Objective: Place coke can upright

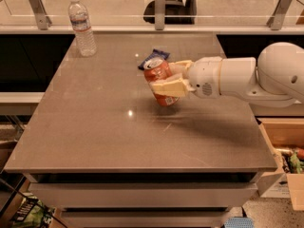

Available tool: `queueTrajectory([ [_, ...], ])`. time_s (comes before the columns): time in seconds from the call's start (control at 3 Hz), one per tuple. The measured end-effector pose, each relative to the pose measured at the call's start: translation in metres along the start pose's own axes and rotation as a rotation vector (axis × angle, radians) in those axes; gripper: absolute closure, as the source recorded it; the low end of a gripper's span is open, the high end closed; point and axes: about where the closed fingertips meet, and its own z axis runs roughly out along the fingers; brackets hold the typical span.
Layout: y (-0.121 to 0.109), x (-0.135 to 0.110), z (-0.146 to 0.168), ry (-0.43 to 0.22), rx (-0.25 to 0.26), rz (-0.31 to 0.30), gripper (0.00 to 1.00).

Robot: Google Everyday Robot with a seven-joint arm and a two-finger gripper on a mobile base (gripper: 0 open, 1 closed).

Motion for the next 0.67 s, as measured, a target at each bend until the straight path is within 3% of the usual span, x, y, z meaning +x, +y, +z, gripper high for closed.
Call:
queueTrajectory([
  [0.67,-0.0113,0.0145,0.0126,-0.11,-0.042,0.019,1.0],
])
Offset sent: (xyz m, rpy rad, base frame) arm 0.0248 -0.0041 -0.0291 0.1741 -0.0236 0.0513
